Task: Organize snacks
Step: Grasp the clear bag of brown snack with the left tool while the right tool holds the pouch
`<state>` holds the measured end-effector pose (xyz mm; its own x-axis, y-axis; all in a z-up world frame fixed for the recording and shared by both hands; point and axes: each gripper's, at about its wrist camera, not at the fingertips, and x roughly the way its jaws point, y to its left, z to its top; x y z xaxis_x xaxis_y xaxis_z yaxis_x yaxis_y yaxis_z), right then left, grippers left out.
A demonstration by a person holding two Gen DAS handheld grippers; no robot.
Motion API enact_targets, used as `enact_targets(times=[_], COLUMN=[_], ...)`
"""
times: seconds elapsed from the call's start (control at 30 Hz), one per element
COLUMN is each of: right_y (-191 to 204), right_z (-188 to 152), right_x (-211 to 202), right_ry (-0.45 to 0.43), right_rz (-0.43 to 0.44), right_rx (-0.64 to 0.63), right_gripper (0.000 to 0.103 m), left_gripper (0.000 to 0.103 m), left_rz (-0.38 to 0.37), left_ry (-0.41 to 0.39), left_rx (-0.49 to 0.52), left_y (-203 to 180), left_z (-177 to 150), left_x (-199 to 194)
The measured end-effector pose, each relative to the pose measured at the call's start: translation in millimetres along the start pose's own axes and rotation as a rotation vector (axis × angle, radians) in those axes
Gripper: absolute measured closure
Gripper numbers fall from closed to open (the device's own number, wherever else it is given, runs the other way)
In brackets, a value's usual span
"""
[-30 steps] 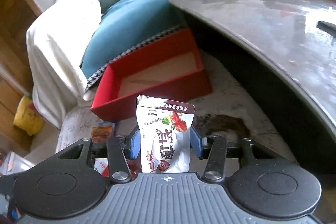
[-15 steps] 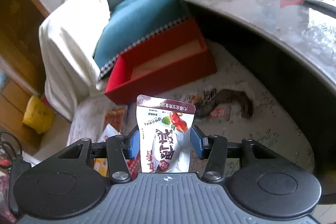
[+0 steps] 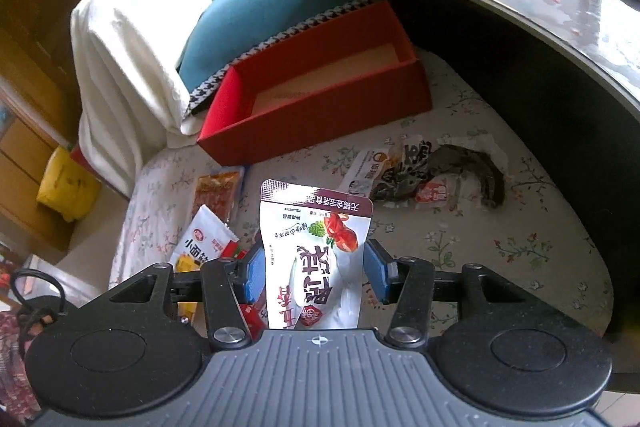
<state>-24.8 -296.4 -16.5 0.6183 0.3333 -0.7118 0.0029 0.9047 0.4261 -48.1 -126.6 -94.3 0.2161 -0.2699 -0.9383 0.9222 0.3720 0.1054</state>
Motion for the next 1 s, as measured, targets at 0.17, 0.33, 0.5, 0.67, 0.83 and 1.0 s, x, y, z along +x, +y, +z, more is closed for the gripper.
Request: enact_targets(times=[0.17, 0.33, 0.5, 0.67, 0.83, 1.0], right_y=[8, 18, 25, 26, 25, 28], right_z=[2, 5, 3, -2, -5, -6], right_x=[3, 10, 17, 26, 33, 35], right_ry=[0.004, 0.028, 0.055, 0.097, 0.132, 0.137], right_rz=[0.011, 0.016, 0.012, -0.014, -0.033, -0.033], right_rx=[-0.023, -0.049, -0.074, -0.086, -0.094, -0.107], right_gripper=[0.045, 0.045, 0.045, 0.044, 0.044, 0.044], left_gripper=[0.053, 0.053, 0.038, 0.015, 0.008, 0.052], left_rz=[0.058, 0.146, 0.163, 0.152, 0.124, 0.129], left_ry=[0.009, 0.027, 0.083, 0.079, 0.079, 0.041], left_rx=[-0.162, -0.498, -0.461, -0.31, -0.349, -0.389], left_y=[18, 60, 60, 47, 54, 54], left_z=[-16, -42, -43, -28, -29, -38], left_x=[-13, -22, -13, 1, 6, -16])
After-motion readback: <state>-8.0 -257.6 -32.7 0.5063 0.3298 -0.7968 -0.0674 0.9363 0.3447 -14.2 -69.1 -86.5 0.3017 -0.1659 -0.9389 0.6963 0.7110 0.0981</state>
